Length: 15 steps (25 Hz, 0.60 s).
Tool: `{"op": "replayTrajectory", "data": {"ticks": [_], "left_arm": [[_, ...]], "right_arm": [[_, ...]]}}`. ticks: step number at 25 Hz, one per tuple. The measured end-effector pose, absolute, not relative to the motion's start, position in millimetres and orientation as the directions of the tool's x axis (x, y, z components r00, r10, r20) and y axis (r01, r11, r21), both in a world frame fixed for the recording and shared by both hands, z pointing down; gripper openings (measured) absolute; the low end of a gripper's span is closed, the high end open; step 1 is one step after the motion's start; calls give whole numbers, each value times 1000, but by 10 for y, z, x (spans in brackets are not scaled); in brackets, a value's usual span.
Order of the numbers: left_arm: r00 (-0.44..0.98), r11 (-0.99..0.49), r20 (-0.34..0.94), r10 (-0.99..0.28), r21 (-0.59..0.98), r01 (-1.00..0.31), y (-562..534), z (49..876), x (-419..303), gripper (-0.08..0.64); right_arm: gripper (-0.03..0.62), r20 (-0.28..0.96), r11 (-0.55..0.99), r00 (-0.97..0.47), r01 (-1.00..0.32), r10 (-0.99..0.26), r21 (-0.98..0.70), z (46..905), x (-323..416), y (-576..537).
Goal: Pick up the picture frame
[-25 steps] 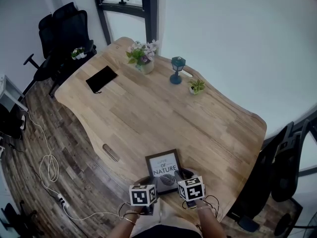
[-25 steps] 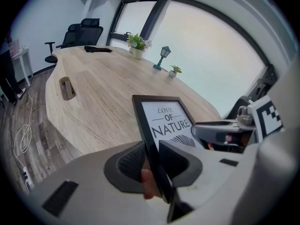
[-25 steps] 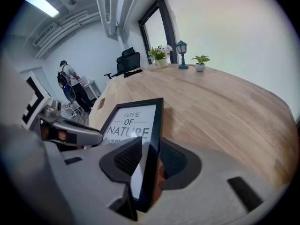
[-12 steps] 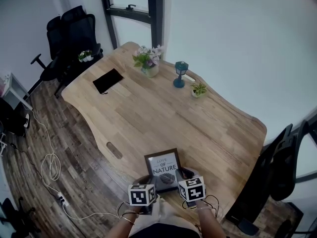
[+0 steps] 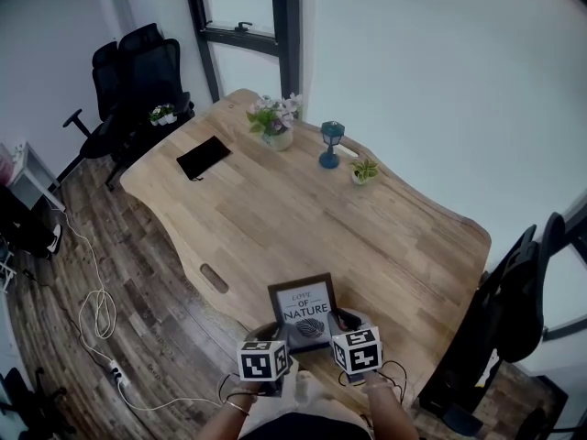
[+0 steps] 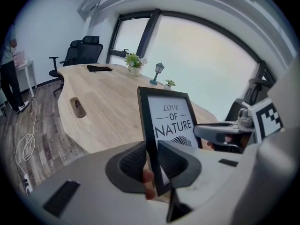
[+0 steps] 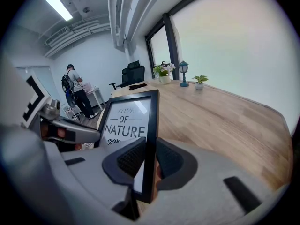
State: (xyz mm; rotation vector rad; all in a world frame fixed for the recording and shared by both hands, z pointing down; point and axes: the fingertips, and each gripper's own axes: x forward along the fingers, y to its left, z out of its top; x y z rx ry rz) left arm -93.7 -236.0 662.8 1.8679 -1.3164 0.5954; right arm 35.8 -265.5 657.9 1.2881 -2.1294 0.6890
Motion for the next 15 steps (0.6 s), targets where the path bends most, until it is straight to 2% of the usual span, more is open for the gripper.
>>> {"op": "replayTrajectory", "data": {"ticks": [15], "left_arm": [[347, -218, 661, -665, 273, -937, -2281, 6227, -860, 66]], "right_arm": [[69, 600, 412, -398, -903, -694, -124, 6198, 445, -2544]]}}
